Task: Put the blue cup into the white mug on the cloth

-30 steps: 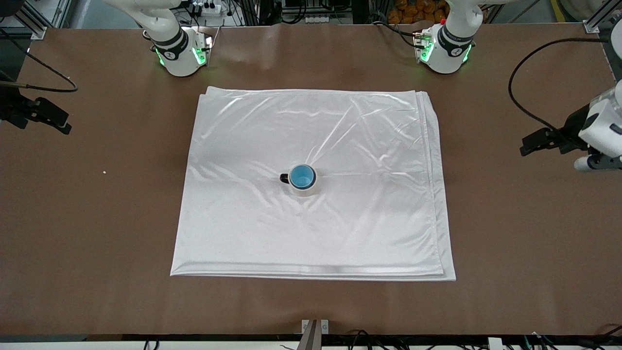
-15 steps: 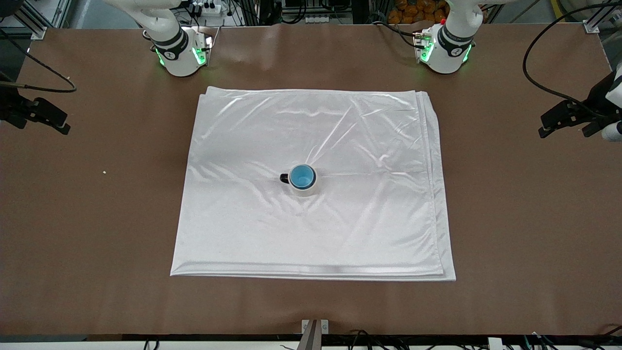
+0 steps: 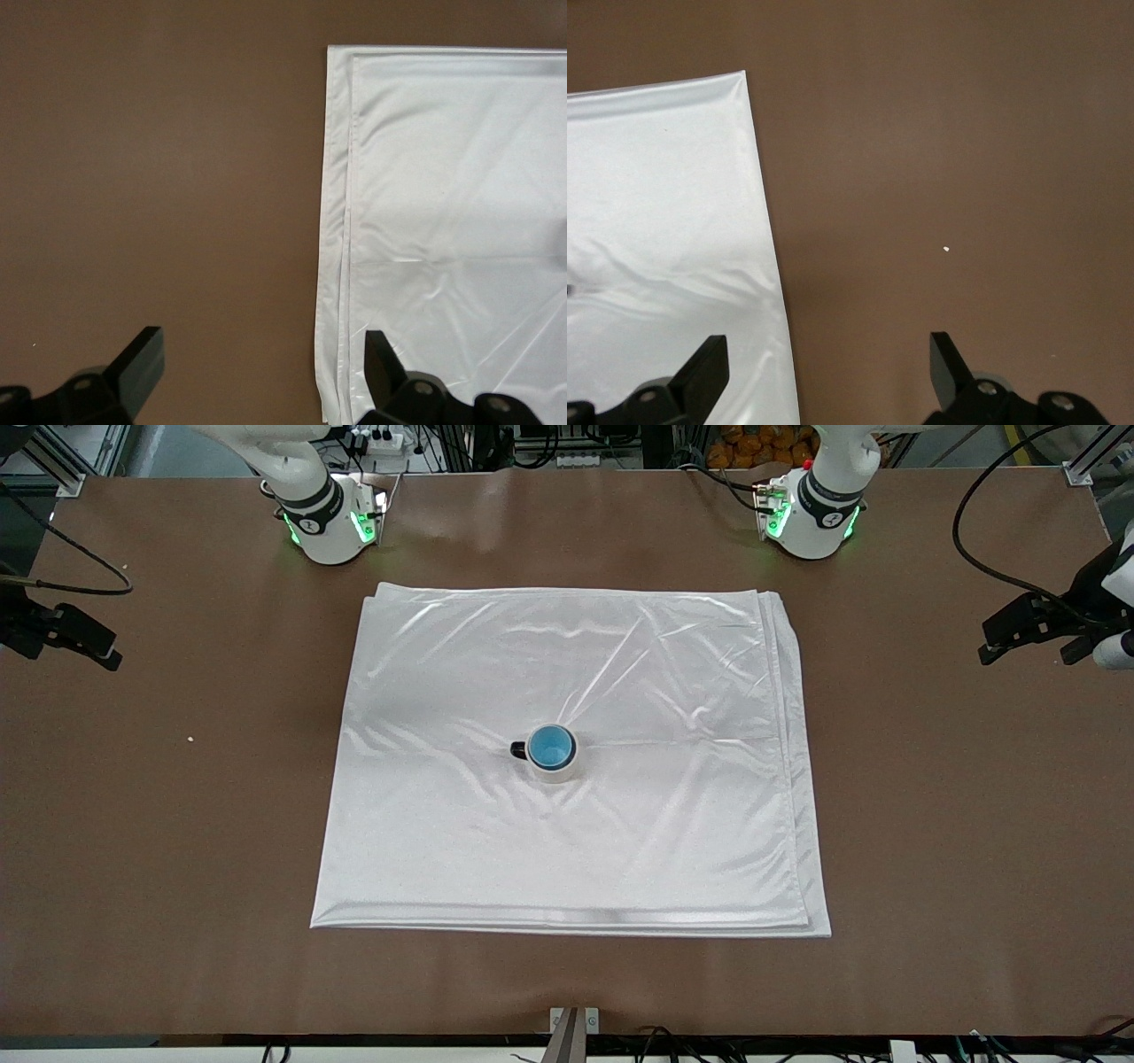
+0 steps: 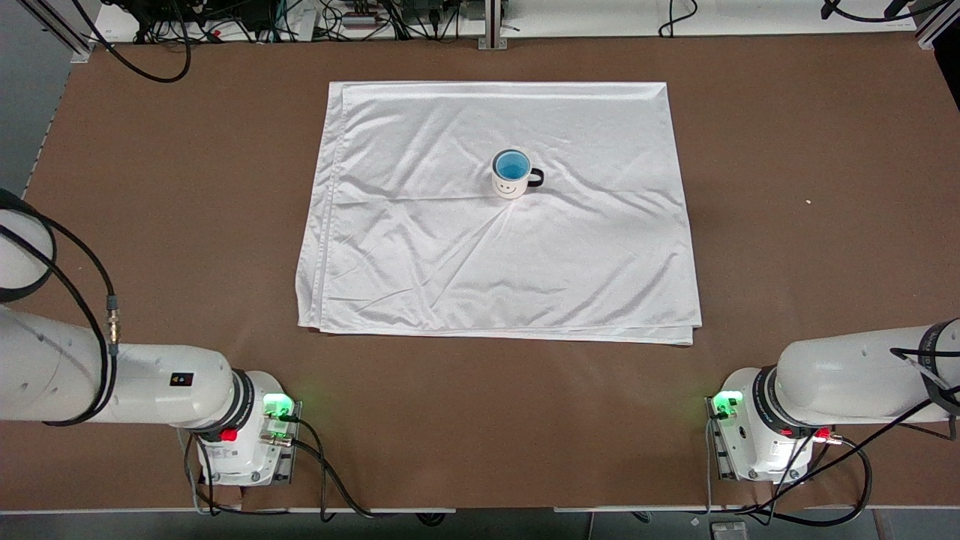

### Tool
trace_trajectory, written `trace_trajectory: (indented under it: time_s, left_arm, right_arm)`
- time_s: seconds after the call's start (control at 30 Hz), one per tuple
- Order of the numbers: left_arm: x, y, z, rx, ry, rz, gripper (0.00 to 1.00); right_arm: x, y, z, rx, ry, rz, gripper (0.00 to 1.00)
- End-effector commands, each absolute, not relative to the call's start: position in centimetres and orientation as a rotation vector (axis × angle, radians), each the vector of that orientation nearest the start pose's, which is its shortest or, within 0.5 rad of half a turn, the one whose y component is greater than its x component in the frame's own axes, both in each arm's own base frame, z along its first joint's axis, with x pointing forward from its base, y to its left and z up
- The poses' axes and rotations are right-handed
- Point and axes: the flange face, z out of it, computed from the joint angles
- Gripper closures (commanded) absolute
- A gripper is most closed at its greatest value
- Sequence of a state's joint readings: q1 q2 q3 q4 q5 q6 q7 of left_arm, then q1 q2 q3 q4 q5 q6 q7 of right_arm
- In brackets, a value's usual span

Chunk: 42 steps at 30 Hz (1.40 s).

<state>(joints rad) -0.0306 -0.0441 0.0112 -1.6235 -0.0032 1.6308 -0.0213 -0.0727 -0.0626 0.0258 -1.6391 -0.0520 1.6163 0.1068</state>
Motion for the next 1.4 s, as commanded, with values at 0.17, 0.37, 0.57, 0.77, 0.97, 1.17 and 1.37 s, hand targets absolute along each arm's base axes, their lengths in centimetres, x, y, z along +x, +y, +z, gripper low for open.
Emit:
trace_trajectory:
  time_s: [0.17, 0.37, 0.57, 0.77, 0.97, 1.17, 1.37]
  left_arm:
    - [54.77, -1.16, 63.33, -3.132, 0.036, -0.067, 0.00]
    - [54.74, -1.15, 63.31, -3.132, 0.034, -0.063, 0.00]
    - [54.72, -1.07, 63.29, -3.132, 0.034, -0.060, 0.00]
    - [54.95, -1.06, 62.94, -3.131, 0.036, -0.051, 0.00]
    - [54.95, -1.14, 62.87, -3.131, 0.039, -0.048, 0.00]
    - [55.00, -1.15, 62.86, -3.131, 0.039, -0.048, 0.00]
    - [54.99, -1.32, 62.79, -3.131, 0.041, -0.046, 0.00]
  right_arm:
    - [53.48, -3.13, 63.48, -3.162, 0.269, -0.087, 0.00]
    - [53.48, -3.13, 63.48, -3.162, 0.269, -0.087, 0.00]
    - [53.52, -3.13, 63.40, -3.162, 0.268, -0.084, 0.00]
    - [53.52, -3.14, 63.33, -3.162, 0.268, -0.082, 0.00]
    - [53.46, -3.79, 63.31, -3.163, 0.271, -0.079, 0.00]
    - [53.44, -4.04, 63.31, -3.162, 0.278, -0.079, 0.00]
    - [53.45, -4.12, 63.33, -3.162, 0.281, -0.081, 0.00]
